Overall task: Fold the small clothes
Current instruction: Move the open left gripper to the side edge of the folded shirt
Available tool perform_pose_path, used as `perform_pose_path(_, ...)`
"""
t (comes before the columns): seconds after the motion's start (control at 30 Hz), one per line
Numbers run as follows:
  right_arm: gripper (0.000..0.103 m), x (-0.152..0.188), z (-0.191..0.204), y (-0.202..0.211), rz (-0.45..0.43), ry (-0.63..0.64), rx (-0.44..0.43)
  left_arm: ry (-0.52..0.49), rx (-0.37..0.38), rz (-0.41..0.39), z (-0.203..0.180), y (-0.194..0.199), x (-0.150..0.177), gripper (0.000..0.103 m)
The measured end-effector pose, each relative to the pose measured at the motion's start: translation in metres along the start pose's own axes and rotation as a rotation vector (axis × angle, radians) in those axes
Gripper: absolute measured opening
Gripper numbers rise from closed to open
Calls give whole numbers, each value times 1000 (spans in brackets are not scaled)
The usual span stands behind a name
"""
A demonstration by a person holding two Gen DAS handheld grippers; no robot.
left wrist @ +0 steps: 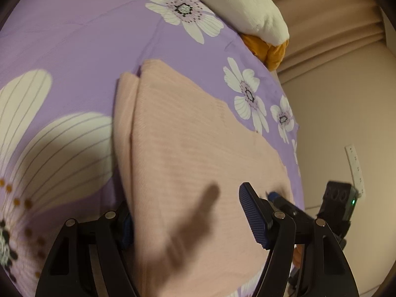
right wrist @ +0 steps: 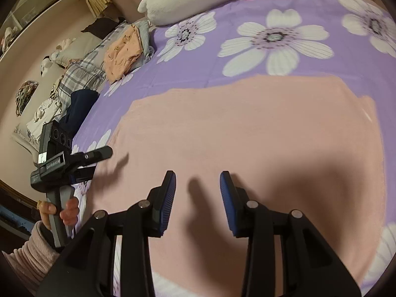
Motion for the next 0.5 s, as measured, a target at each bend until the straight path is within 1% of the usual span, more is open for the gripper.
perform_pose_path(0.17,38,-27,6,-25,7,18,19,-6,2,5,-1,-3,-4,72)
perform_pose_path(0.27,37,-44,6,-40,12,28,56,-12,-13,0,-1,-3,-4,70)
perform_pose_path(0.3,36,-50,6,-45,11,34,68,-16,-25,-3,0,-2,-4,62)
perform_pose_path(0.33,33,-53,6,-49,16,39,69,-21,-53,-5,2,-1,-4,48)
perform_pose_path(0.37,28,-56,7,-53,23,44,73,-21,-83,-5,5,-1,-4,40)
perform_pose_path(0.4,26,-59,6,-58,31,50,95,-18,-103,-6,8,0,-3,30)
perform_pose_path(0.43,21,-60,4,-64,45,60,129,-12,-109,-8,12,1,-3,27)
perform_pose_path(0.47,20,-60,3,-68,56,75,157,-3,-108,-9,13,2,-3,26)
perform_pose_path(0.5,20,-61,3,-70,54,86,167,3,-109,-9,14,2,-2,25)
Point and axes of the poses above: each gripper's, at about its wrist camera, not at the fingertips, and y roughly against the way its jaws point, z to its left, x to its underside, the point moved 8 cm from there along -y, roughly the way its jaws point, and after that the axes turned 2 degrees about z, right-handed, at the moved point
